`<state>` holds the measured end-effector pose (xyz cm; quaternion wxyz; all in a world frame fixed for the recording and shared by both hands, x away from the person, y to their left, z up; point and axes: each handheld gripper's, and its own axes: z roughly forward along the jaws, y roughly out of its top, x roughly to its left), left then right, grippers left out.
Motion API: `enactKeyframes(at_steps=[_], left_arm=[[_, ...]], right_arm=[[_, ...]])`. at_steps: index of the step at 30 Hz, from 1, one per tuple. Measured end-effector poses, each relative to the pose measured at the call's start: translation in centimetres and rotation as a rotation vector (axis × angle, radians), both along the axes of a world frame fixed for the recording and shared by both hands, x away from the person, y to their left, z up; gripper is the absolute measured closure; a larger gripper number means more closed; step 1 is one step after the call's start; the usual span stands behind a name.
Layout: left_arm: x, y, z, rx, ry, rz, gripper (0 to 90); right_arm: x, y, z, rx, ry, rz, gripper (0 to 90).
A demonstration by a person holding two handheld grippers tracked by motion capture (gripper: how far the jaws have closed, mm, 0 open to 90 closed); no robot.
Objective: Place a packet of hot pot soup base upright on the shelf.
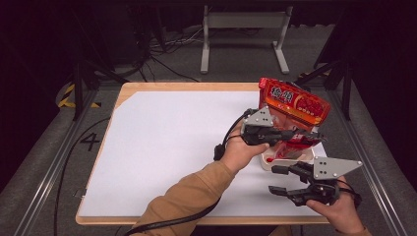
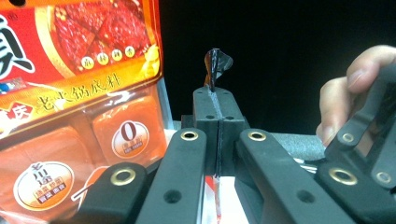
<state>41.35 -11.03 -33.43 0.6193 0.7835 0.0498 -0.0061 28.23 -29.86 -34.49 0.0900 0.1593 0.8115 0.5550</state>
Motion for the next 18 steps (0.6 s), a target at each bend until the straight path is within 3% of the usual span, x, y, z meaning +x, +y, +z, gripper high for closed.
enactKeyframes(at_steps=[5,13,18], left_arm=[[0.3,-0.2,-0.5,0.022,0.01,-0.005,90.0],[0.4,-0.8,-1.2,0.009,0.037,-0.012,90.0],[0.4,-1.1,-1.4,0.022,0.032,-0.019,90.0]], right_arm=[[0.1,-0.1,-0.1,0.0,0.005,-0.011,41.5],[0.0,0.0,-0.1,-0.005,0.008,-0.004,41.5],[0.1,0.1,-0.2,-0.01,0.008,0.002,41.4]])
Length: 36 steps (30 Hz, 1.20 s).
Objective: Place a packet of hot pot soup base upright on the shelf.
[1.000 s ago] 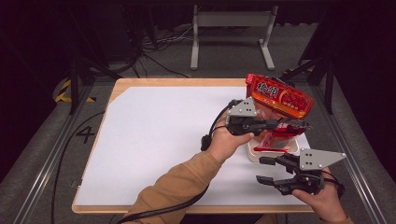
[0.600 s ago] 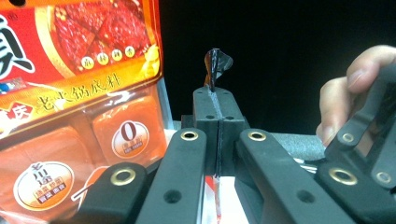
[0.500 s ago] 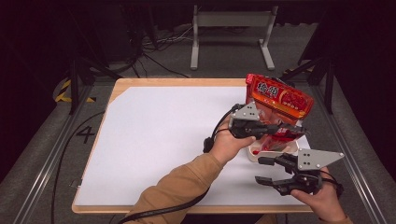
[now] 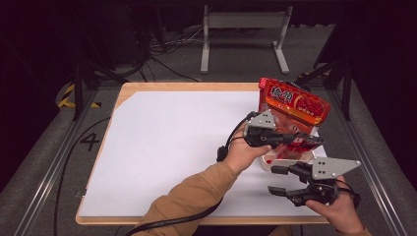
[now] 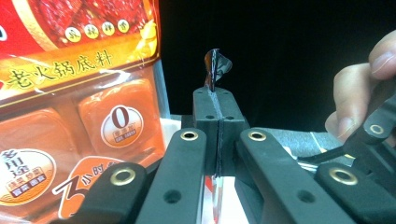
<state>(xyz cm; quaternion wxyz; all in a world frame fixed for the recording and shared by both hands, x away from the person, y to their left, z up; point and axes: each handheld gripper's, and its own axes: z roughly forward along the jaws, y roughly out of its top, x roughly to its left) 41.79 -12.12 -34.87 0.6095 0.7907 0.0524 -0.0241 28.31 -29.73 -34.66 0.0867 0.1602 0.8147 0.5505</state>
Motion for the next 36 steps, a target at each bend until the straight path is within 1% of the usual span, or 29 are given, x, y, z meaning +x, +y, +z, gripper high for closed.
enactKeyframes(at_steps=[3,5,7,8,11,13,19,23,26,27,28,29,32,34,36], left_arm=[[0.0,-0.1,-0.3,0.005,0.005,0.001,90.0],[0.0,-0.1,-0.5,0.003,0.016,-0.001,90.0],[0.0,-0.1,-0.6,0.012,0.019,-0.004,90.0],[0.0,-0.1,-0.7,0.012,0.028,-0.005,90.0],[0.1,0.1,-0.9,0.034,0.027,-0.003,90.0],[0.3,0.3,-1.0,0.051,0.039,0.003,90.0],[0.2,0.7,-1.5,0.102,0.033,0.01,89.9],[0.3,1.1,-1.7,0.115,0.044,0.013,89.8],[0.2,1.4,-1.7,0.135,0.052,0.018,88.7],[0.1,1.5,-1.7,0.141,0.061,0.026,86.8],[0.1,1.7,-1.7,0.143,0.055,0.043,83.7],[0.1,1.8,-1.7,0.144,0.06,0.053,78.6],[0.2,2.4,-1.5,0.146,0.067,0.084,68.6],[0.3,2.8,-1.3,0.155,0.072,0.111,56.2],[0.4,3.3,-1.1,0.158,0.078,0.134,47.3]], right_arm=[[0.0,0.1,0.0,-0.003,0.002,0.002,41.1],[0.0,0.1,-0.1,-0.004,0.001,-0.001,40.3],[0.1,0.1,-0.1,-0.006,0.002,0.0,40.3],[0.1,0.1,-0.1,-0.008,0.002,0.0,40.2],[0.0,0.2,-0.1,-0.01,0.001,0.002,39.9],[0.0,0.2,-0.1,-0.01,-0.001,0.0,39.6],[0.1,0.3,-0.2,-0.011,0.0,0.002,39.5],[0.1,0.3,-0.3,-0.012,0.005,0.003,39.5],[0.1,0.4,-0.3,-0.013,0.005,0.005,39.5],[0.2,0.4,-0.3,-0.013,0.005,0.005,39.4],[0.2,0.4,-0.3,-0.013,0.005,0.005,39.4],[0.2,0.4,-0.3,-0.012,0.005,0.004,39.3],[0.2,0.5,-0.3,-0.013,0.005,0.005,39.2],[0.3,0.6,-0.3,-0.012,0.003,0.009,39.2],[0.5,0.8,-0.2,-0.011,0.002,0.014,39.0]])
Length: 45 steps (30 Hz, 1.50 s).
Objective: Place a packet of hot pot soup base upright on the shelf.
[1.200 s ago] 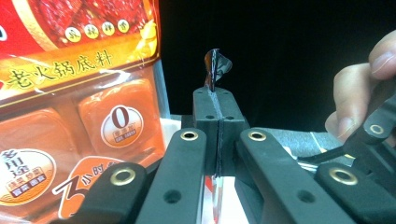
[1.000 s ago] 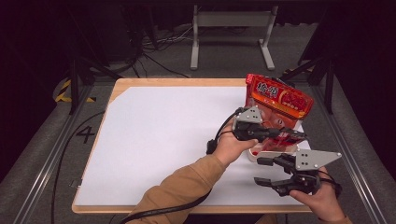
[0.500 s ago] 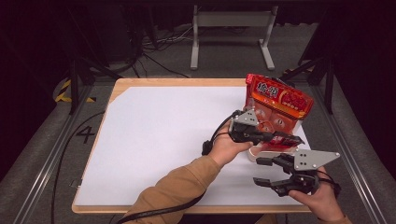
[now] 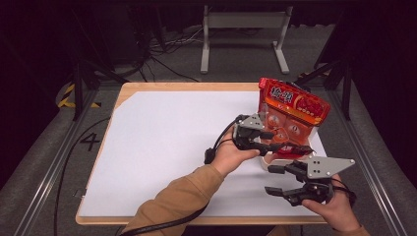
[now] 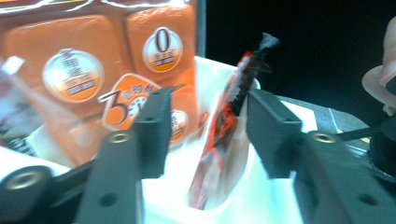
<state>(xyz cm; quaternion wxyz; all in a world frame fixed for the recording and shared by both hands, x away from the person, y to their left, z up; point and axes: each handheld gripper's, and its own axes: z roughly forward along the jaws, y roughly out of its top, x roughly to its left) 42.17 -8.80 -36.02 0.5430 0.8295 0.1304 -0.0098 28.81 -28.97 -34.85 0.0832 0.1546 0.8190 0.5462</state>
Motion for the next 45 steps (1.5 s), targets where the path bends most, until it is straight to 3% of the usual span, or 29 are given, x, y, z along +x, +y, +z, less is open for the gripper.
enactKeyframes(at_steps=[2,6,16,24,25,31,40,45], left_arm=[[-0.1,0.7,0.1,0.003,-0.002,0.021,41.9],[-0.3,1.9,0.2,-0.003,0.0,0.041,40.2],[-1.3,8.3,0.7,0.015,-0.04,0.138,36.6],[-2.6,13.9,0.8,0.051,-0.083,0.226,33.9],[-2.6,13.9,0.8,0.051,-0.083,0.226,33.3],[-3.9,17.9,0.9,0.068,-0.106,0.267,30.9],[-6.2,23.1,-0.7,0.072,-0.086,0.335,28.9],[-7.4,25.1,-1.6,0.091,-0.061,0.373,28.3]], right_arm=[[0.2,0.2,0.1,0.002,-0.002,0.005,39.0],[0.8,0.7,0.2,0.019,-0.002,0.021,38.5],[2.3,2.0,0.4,0.028,-0.027,0.011,38.3],[3.3,2.1,0.1,0.031,-0.04,-0.071,37.1],[3.3,2.1,0.1,0.031,-0.04,-0.071,37.1],[3.5,1.9,-0.3,0.025,-0.036,-0.116,35.2],[3.7,1.5,-0.8,0.025,-0.03,-0.184,32.8],[3.7,1.6,-1.3,0.014,-0.03,-0.216,32.5]])
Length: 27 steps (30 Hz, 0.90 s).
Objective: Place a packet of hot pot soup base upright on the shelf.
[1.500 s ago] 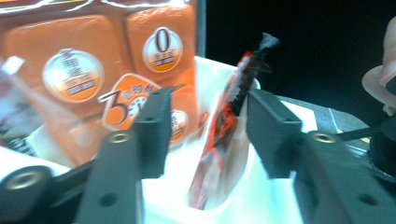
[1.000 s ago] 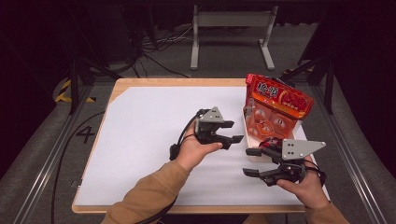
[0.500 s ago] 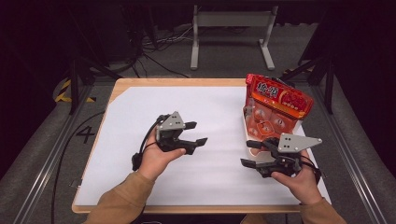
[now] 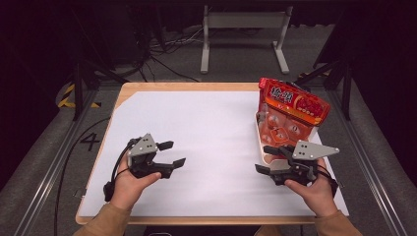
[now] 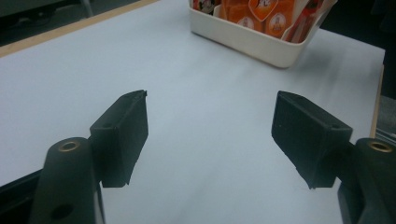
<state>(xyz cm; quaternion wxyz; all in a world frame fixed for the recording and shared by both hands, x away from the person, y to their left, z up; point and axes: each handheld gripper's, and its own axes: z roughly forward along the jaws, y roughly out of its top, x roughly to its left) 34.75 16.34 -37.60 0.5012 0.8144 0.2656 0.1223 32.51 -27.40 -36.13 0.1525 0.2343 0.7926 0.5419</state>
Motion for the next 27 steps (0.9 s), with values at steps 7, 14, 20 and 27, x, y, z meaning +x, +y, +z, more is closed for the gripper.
enactKeyframes(at_steps=[7,14,20,27], left_arm=[[-1.2,1.9,-1.6,0.012,-0.018,0.045,27.4],[-1.5,2.8,-3.8,0.029,0.03,0.052,26.5],[-0.9,3.3,-5.4,0.025,0.003,0.019,26.6],[-0.7,3.4,-6.3,0.0,0.012,0.003,27.4]], right_arm=[[0.2,0.3,-1.0,-0.024,0.0,-0.027,32.0],[0.3,0.4,-1.8,-0.03,0.0,-0.041,31.7],[0.7,0.6,-3.3,-0.015,0.002,-0.038,31.1],[1.0,1.0,-4.5,-0.03,0.009,-0.041,29.9]])
